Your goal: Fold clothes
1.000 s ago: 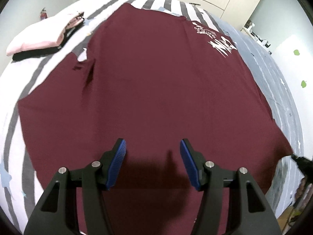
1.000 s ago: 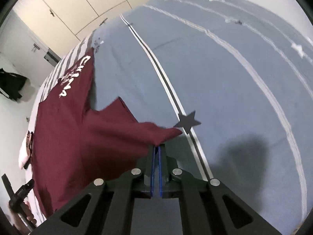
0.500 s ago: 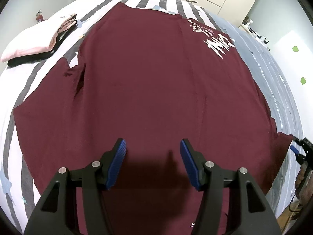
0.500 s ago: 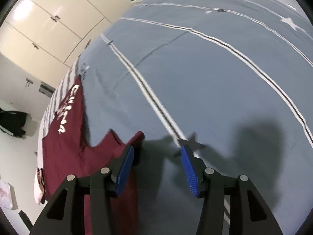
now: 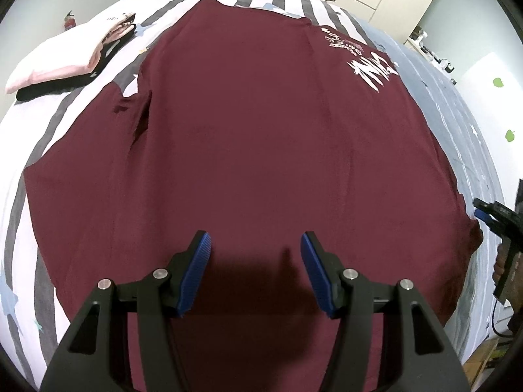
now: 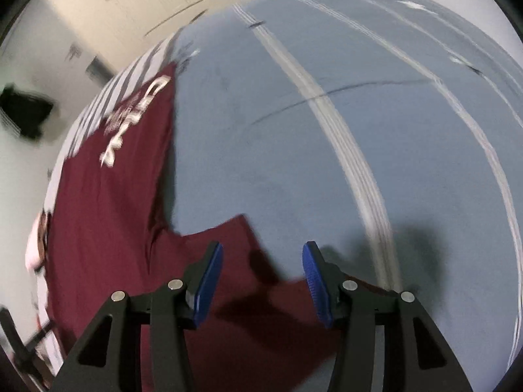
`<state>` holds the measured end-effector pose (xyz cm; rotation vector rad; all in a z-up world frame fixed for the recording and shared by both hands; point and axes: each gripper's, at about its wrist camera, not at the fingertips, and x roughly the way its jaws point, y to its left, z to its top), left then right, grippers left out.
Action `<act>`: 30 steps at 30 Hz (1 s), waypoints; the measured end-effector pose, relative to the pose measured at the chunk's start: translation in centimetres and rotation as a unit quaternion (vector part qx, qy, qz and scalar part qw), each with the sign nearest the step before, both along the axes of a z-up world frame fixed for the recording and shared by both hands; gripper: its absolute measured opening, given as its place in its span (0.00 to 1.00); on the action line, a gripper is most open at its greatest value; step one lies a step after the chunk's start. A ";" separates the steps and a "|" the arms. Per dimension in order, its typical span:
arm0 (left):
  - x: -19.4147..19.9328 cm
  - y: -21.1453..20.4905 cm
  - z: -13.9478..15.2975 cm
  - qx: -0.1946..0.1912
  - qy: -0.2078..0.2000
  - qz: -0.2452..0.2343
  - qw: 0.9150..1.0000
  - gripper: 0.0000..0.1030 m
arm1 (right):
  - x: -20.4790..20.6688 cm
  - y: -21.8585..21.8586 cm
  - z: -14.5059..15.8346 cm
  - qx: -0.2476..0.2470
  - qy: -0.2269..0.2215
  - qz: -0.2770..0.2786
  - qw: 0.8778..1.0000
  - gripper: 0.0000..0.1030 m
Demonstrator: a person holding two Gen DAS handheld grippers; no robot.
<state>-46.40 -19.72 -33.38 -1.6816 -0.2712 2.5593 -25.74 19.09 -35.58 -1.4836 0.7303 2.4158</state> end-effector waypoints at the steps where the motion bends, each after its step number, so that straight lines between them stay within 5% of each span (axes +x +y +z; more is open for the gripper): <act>1: 0.0 -0.1 0.0 -0.001 -0.001 0.000 1.000 0.53 | -0.8 -0.6 -0.3 0.004 -0.002 0.017 1.000 0.45; 5: 0.1 -0.9 -0.1 -0.001 -0.002 0.003 1.000 0.53 | -2.3 -1.1 -2.3 0.008 -0.033 0.032 0.999 0.42; 7: 0.1 -1.2 -0.1 -0.001 -0.002 0.004 1.000 0.53 | -2.4 -0.4 -2.9 0.007 -0.031 0.022 0.999 0.15; 9: 0.2 -1.6 -0.1 0.001 -0.002 0.004 1.000 0.53 | -2.2 0.6 -3.0 -0.011 -0.017 0.003 1.000 0.02; 18: 0.0 -2.6 -0.3 0.006 -0.007 0.010 1.000 0.53 | -5.0 1.1 2.7 0.023 0.059 0.027 0.998 0.02; 24: -0.4 -3.1 -0.1 0.011 -0.006 0.020 1.000 0.53 | -5.9 3.1 0.6 0.040 -0.018 -0.024 0.999 0.06; 30: -1.6 -6.1 0.2 -0.007 -0.005 0.045 0.999 0.53 | -3.2 1.7 3.6 0.024 0.052 -0.019 0.998 0.08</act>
